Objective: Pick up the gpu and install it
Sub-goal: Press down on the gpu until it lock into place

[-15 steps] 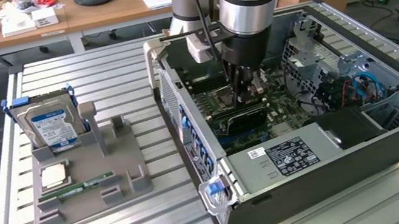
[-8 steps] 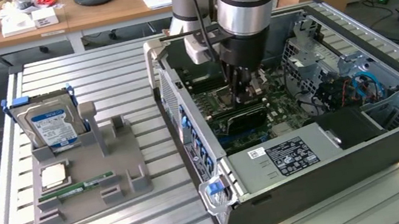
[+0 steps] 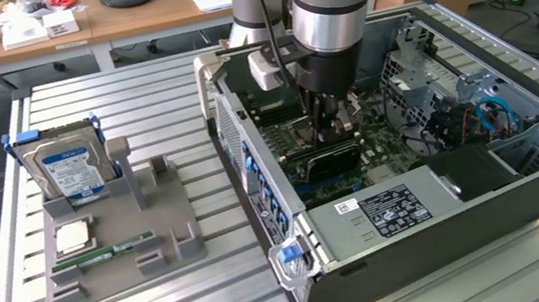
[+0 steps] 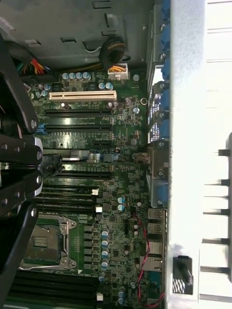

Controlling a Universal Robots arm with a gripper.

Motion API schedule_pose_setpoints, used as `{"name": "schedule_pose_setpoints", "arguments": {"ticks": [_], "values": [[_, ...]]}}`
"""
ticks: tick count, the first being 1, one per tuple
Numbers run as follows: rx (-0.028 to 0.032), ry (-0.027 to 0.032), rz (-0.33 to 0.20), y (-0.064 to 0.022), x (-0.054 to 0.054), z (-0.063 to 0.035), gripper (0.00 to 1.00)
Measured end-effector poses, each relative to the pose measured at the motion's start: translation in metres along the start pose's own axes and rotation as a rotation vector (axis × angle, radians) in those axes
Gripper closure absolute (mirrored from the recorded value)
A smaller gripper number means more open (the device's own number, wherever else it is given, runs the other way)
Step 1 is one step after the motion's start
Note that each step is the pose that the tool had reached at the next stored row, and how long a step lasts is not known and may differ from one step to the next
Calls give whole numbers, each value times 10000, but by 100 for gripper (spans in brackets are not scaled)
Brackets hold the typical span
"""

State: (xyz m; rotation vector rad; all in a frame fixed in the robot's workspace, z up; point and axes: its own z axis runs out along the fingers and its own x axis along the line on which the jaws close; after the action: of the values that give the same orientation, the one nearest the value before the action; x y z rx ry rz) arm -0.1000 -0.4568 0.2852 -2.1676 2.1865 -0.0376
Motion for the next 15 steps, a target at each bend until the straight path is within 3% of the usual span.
{"name": "schedule_pose_setpoints", "arguments": {"ticks": [15], "values": [[0,-7,0,-25,1,30,90]]}}
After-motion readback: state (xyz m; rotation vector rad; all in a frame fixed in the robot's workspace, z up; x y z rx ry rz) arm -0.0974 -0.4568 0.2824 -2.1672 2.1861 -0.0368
